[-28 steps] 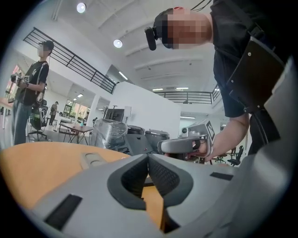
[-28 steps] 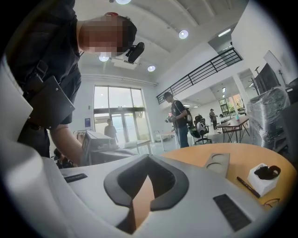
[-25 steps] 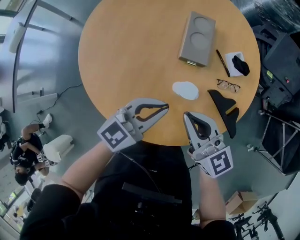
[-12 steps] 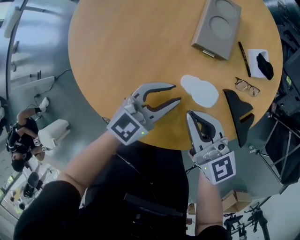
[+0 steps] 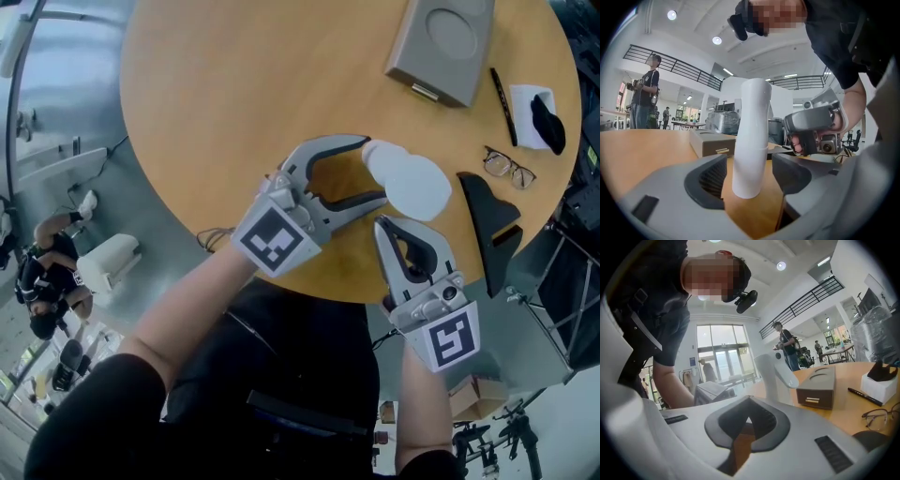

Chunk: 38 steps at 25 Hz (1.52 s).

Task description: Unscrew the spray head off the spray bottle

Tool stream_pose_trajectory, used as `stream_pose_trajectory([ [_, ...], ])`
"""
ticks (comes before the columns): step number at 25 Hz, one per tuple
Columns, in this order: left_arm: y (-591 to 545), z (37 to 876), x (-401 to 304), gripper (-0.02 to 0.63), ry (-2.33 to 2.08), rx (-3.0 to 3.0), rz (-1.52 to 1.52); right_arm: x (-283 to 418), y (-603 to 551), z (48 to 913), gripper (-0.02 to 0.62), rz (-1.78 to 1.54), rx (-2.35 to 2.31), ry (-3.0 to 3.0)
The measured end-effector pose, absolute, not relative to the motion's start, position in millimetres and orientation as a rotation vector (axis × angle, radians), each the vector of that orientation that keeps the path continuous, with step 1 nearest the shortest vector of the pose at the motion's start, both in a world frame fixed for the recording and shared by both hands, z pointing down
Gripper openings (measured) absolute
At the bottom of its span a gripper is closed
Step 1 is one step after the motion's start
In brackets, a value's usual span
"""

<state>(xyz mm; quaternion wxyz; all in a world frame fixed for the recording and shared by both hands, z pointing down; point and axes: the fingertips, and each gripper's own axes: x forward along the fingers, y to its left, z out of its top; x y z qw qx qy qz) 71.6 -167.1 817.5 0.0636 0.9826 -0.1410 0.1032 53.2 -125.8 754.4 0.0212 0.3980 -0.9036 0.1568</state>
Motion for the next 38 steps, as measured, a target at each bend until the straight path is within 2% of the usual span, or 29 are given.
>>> stream_pose_trajectory([
  [24,-167,822,119,0.308,-0.432,3.023,0.400,73,-100,759,0.017,0.552,1.269,-2.801],
  [38,-156,672,79,0.308,-0.506,2.976,0.374,56,-93,613,0.021,0.434,1.165,-2.845],
])
